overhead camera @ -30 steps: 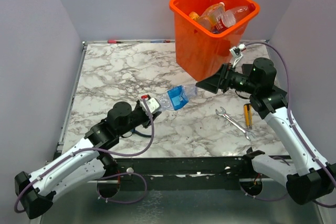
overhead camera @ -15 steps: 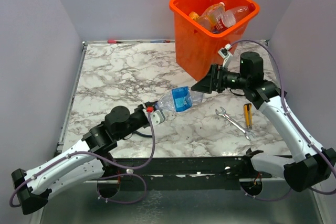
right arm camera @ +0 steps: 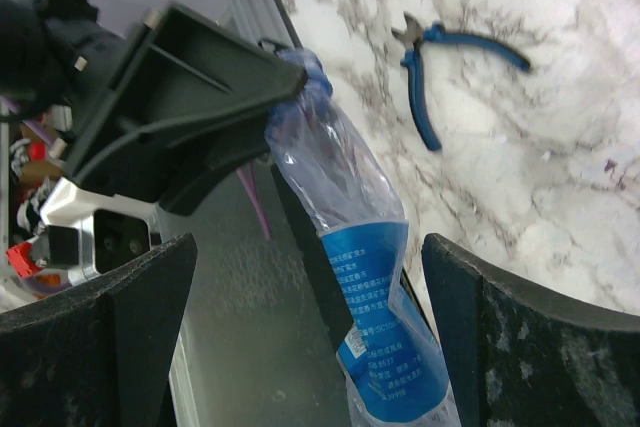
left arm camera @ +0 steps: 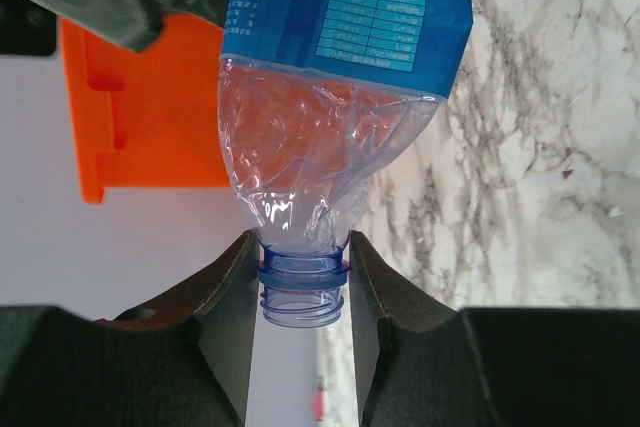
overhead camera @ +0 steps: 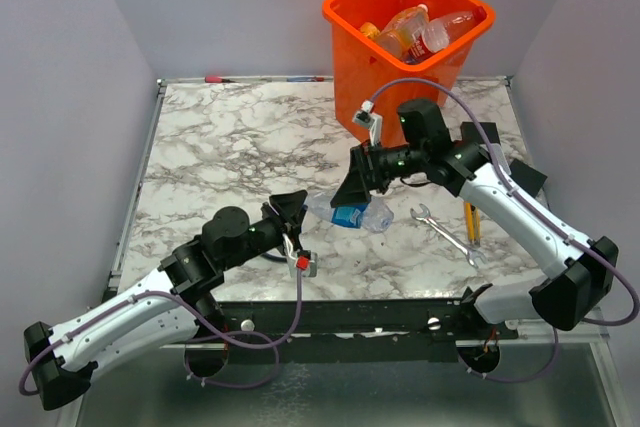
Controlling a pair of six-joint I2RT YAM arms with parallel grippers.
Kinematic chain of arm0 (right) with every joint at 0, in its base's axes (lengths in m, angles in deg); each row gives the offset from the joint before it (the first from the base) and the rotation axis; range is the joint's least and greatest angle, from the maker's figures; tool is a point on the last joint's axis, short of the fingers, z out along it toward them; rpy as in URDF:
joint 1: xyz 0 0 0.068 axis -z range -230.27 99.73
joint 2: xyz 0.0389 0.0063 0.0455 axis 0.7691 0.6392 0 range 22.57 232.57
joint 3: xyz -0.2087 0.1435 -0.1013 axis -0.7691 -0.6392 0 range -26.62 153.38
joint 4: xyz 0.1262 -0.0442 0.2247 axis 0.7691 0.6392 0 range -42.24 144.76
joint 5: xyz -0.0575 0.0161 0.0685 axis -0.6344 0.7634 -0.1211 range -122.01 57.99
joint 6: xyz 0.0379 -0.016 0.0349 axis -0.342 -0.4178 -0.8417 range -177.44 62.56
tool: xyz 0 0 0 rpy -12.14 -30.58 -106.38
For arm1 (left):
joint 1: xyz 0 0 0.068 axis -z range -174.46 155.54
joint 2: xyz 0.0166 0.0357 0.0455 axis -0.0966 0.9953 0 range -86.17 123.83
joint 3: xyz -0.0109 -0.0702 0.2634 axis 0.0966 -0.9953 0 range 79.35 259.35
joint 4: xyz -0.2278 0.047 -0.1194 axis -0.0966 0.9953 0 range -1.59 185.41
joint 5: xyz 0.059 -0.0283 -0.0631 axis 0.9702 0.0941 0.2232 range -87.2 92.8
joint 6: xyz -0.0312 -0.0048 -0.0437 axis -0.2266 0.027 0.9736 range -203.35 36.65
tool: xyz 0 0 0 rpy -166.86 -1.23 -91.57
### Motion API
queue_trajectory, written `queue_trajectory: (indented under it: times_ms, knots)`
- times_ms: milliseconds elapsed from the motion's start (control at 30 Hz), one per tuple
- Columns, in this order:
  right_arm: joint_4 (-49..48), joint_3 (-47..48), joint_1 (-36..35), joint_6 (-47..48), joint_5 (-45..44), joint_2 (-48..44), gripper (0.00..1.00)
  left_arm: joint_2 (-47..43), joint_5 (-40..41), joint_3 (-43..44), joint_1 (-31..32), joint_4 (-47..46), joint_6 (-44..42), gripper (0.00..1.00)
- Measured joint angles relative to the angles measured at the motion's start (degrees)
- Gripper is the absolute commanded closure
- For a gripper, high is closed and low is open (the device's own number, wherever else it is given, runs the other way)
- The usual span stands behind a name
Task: Put the plastic bottles in the bin
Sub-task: Place the plastic bottle in the trash bin.
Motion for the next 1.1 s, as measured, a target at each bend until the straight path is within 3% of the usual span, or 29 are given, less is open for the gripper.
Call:
queue_trajectory:
  times_ms: [233, 533, 600, 633, 667, 700, 733, 767, 933, 1100]
  knots:
    - [7.28, -0.52, -2.03, 7.5, -2.71, 0.7, 0.13, -0.22, -1.73, 0.04, 0.09, 0.79, -9.9, 1.0]
    - [8.09, -4.94, -3.13, 10.25, -4.17, -0.42, 0.51, 0.13, -4.33, 2.69, 0.33, 3.45, -12.9, 1.0]
    - [7.61, -4.94, -3.54, 10.12, -4.2, -0.5, 0.63, 0.68, -4.5, 3.02, 0.33, 3.8, -12.92, 0.97]
    - [7.37, -4.96, -3.74, 10.16, -4.2, -0.61, 0.74, 0.98, -4.55, 3.02, 0.31, 3.87, -12.9, 0.87]
    - [7.17, -5.05, -3.87, 10.03, -4.17, -0.72, 0.86, 1.2, -4.55, 3.02, 0.28, 3.91, -12.9, 0.71]
    - [6.84, -5.2, -4.09, 10.01, -4.15, -0.96, 0.97, 1.44, -4.52, 3.04, 0.26, 3.96, -12.7, 0.5]
    - [6.51, -5.51, -4.37, 10.05, -4.46, -1.29, 1.0, 1.6, -4.5, 3.06, 0.24, 3.93, -12.57, 0.1]
    - [6.36, -6.01, -4.59, 9.88, -5.14, -1.77, 1.0, 1.68, -4.57, 3.3, 0.24, 3.82, -12.48, 0.02]
    - [1.79, -8.98, -4.74, 5.92, -9.4, -7.08, 1.0, 1.88, -3.23, 4.11, 0.35, 0.85, -2.64, 0.01]
    - [-9.01, -15.67, -4.79, -0.11, -19.96, -20.7, 1.0, 1.55, 1.07, 5.14, 0.35, -4.98, 16.33, 0.01]
